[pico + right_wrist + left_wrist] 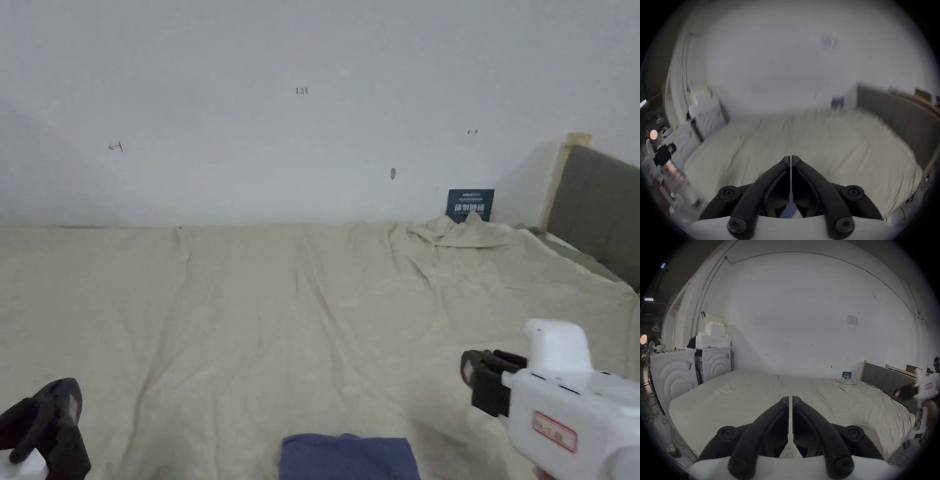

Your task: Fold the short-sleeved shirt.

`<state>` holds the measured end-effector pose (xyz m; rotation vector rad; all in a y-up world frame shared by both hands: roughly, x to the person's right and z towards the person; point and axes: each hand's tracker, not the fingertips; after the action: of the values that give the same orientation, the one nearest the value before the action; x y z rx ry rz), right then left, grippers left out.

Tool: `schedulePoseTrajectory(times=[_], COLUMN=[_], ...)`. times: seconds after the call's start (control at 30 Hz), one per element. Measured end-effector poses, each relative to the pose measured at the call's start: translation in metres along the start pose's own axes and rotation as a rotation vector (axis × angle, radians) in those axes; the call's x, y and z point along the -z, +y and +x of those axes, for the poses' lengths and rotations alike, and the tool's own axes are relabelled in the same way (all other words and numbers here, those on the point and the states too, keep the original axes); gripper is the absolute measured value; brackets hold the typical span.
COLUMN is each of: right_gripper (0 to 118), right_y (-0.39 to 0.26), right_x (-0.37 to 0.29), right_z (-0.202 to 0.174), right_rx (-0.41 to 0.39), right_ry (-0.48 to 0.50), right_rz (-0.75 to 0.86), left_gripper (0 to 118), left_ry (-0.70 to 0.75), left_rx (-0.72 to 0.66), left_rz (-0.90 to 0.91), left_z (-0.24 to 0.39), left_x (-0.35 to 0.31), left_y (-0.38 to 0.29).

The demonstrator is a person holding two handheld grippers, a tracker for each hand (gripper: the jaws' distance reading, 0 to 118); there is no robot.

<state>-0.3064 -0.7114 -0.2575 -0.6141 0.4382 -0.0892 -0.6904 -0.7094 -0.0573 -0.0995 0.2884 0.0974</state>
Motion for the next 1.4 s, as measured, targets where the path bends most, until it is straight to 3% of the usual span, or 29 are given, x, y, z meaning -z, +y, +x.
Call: schedulePoseTrajectory(times=[0.07,0.13,0.3,0.43,0.6,0.77,0.87,1.0,1.13,1.17,1.2,1.23,1.27,1.3,1.33,1.4], right_gripper=[4,4,4,4,4,4,4,4,4,4,4,4,4,4,4,4], right_y=[-0.013,-0.035,-0.077,-0.090,-0.094,-0.095,-0.095,-0.096,-0.097,-0.097,-0.098,-0.098,-0.098,-0.098,-0.098,-0.098], right_x=[0.055,0.097,0.161,0.179,0.189,0.192,0.193,0.191,0.190,0.190,0.189,0.189,0.189,0.189,0.189,0.189], right_z=[0.006,0.012,0.024,0.025,0.031,0.029,0.028,0.028,0.028,0.028,0.029,0.029,0.030,0.030,0.030,0.030], right_rx=[-0.001,-0.029,0.034,0.006,0.047,0.005,-0.021,-0.042,-0.046,-0.049,-0.051,-0.052,-0.052,-0.051,-0.051,-0.052], right_ry=[0.009,-0.039,0.017,-0.009,-0.001,0.001,0.005,0.010,0.015,0.018,0.021,0.023,0.025,0.026,0.026,0.027], right_rz=[-0.219,-0.338,-0.590,-0.609,-0.632,-0.640,-0.642,-0.639,-0.634,-0.633,-0.630,-0.628,-0.626,-0.625,-0.624,-0.623], left_gripper=[4,4,4,4,4,5,5,5,7,11,24,60,85,100,111,112], left_ry=[-0.017,-0.024,-0.043,-0.065,-0.145,-0.394,-0.647,-0.841,-0.775,-0.766,-0.786,-0.813,-0.834,-0.837,-0.837,-0.818], left_rx=[-0.026,-0.038,-0.003,0.008,0.026,0.009,-0.146,-0.461,-0.366,-0.357,-0.394,-0.482,-0.560,-0.607,-0.640,-0.643], left_rz=[-0.030,-0.062,-0.123,-0.164,-0.223,-0.327,-0.613,-0.974,-1.133,-1.135,-1.124,-1.149,-1.176,-1.199,-1.192,-1.178], left_z=[-0.002,-0.002,0.001,0.004,0.010,0.024,0.036,0.053,0.066,0.065,0.062,0.057,0.054,0.052,0.050,0.047], left_x=[0.008,0.016,0.032,0.040,0.056,0.098,0.151,0.213,0.250,0.255,0.262,0.265,0.270,0.272,0.273,0.274], left_y=[-0.007,-0.015,-0.032,-0.042,-0.046,-0.027,-0.031,-0.072,-0.111,-0.117,-0.125,-0.131,-0.136,-0.141,-0.145,-0.151])
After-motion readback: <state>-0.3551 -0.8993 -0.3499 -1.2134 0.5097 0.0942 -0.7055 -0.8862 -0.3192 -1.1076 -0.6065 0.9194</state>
